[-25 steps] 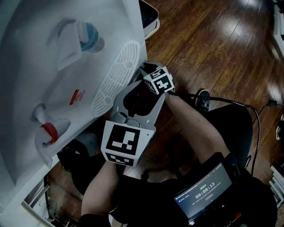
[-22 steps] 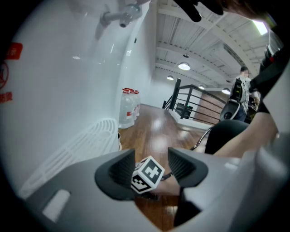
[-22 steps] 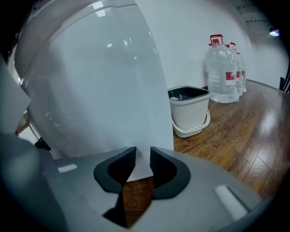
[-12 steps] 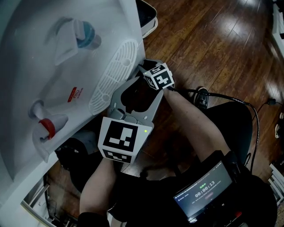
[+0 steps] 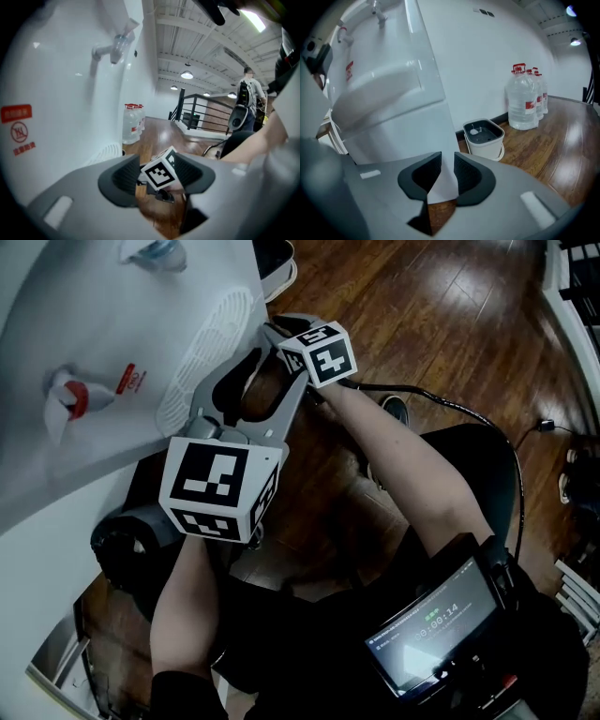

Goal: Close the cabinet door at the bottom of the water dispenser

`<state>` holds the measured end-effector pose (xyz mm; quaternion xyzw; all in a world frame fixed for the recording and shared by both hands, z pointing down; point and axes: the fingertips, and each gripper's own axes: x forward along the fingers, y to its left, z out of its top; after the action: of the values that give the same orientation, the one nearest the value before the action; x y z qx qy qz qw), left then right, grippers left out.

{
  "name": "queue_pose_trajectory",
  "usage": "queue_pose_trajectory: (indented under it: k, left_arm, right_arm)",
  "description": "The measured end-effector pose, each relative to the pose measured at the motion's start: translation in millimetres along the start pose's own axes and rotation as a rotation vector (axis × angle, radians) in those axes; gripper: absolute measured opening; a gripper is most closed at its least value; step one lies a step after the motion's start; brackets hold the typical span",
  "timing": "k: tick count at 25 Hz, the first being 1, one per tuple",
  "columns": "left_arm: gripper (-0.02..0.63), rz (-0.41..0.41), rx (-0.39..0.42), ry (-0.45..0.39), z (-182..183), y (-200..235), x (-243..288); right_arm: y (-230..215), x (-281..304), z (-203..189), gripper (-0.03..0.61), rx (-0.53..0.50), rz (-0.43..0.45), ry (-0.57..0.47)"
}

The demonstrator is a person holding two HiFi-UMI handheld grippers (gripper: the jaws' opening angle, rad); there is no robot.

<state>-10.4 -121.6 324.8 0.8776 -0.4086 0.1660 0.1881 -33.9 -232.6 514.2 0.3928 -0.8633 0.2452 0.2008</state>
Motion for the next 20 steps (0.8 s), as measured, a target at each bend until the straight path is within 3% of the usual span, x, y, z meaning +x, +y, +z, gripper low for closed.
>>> queue_pose_trajectory:
  k: [6, 10, 15, 20]
  left_arm:
    - [0.247, 0.034, 0.012, -0.058, 9, -19, -21]
    - [0.247, 0.078, 0.020, -0.078, 8, -30, -39]
    - [0.247, 0.134, 0.013, -0.112, 3, -38, -61]
    - [0.247, 0.191, 0.003, -0.151, -3, -36, -87]
  right_arm:
    - [22, -73, 82, 0.086, -0.098, 0.017, -0.156]
    - [59, -144, 114, 0.078, -0.237, 0.039, -0.228]
    - [101, -216, 124, 0.066, -0.255, 0.064, -0.313]
    - [131, -239, 99, 0.057, -0.290, 0.075, -0.343]
